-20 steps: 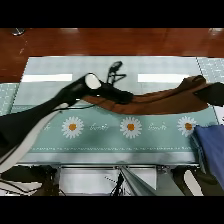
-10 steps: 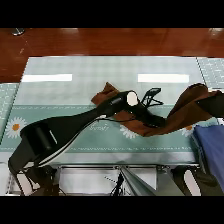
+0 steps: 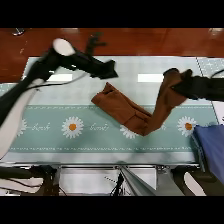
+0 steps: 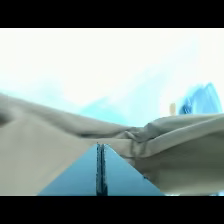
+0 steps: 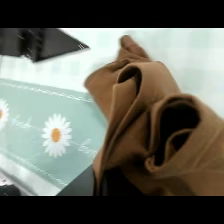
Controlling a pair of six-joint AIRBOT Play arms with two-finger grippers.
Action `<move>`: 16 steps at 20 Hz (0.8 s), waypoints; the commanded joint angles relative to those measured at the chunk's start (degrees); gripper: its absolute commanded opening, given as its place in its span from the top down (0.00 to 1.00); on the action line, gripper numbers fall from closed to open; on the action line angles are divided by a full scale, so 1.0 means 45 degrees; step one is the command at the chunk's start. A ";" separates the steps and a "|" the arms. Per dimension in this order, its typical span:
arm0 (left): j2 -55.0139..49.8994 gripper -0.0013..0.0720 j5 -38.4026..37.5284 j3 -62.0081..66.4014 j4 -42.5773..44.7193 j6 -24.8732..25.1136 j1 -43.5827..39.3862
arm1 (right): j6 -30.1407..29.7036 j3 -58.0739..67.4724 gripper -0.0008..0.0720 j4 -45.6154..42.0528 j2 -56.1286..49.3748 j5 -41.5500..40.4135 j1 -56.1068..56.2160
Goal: Fold the shirts.
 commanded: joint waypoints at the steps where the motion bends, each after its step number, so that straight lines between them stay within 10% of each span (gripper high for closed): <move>1: 0.3900 0.94 -0.0204 -0.2166 0.1486 0.0539 0.2365 | 0.0087 0.0826 0.96 -0.0029 -0.2458 -0.2497 0.3249; 13: 1.3372 0.94 0.0359 -1.1409 0.2239 -0.0175 0.3594 | 0.0126 0.6266 0.96 0.0952 -1.1793 -0.4328 0.6339; 14: 1.3386 0.94 0.0379 -1.1764 0.2225 -0.0209 0.3594 | 0.0121 0.6266 0.77 0.1307 -1.2007 -0.4124 0.6339; 15: 1.3328 0.93 0.0520 -1.2046 0.2205 -0.0209 0.3594 | 0.0039 0.6266 0.23 0.1758 -1.2104 -0.3643 0.6334; 16: 1.3255 0.93 0.0797 -1.2288 0.2205 -0.0209 0.3594 | -0.0583 0.6275 0.13 0.2074 -1.2080 -0.2914 0.6246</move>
